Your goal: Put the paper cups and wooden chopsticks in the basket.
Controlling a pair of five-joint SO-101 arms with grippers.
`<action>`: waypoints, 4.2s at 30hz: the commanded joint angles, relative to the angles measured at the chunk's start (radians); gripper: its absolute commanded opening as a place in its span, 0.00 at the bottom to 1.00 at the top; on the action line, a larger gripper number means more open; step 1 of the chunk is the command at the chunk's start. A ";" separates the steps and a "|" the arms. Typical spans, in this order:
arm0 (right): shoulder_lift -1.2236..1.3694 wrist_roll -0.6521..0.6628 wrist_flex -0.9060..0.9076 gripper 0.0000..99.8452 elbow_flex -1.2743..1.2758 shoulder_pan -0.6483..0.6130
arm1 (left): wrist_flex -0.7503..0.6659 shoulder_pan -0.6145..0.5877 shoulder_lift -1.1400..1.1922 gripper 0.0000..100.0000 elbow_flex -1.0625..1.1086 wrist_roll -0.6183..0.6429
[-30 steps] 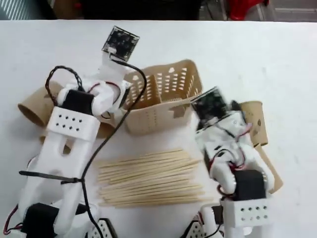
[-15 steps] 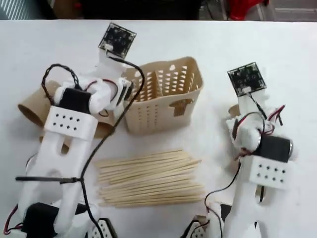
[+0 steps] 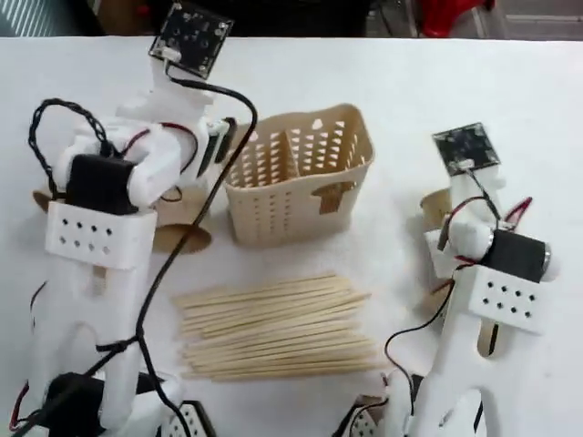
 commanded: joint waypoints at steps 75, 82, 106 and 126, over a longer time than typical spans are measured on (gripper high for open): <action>0.147 0.106 0.085 0.17 0.097 0.456 | -0.483 -0.515 -0.018 0.17 0.967 0.130; 0.019 0.265 0.166 0.17 0.112 0.424 | -0.477 -0.478 -0.016 0.17 0.967 0.129; -0.142 0.356 -0.237 0.17 0.537 0.251 | -0.483 -0.472 -0.015 0.18 0.993 0.127; 0.156 -0.465 0.053 0.17 -0.054 0.059 | -0.483 -0.472 -0.015 0.17 0.993 0.127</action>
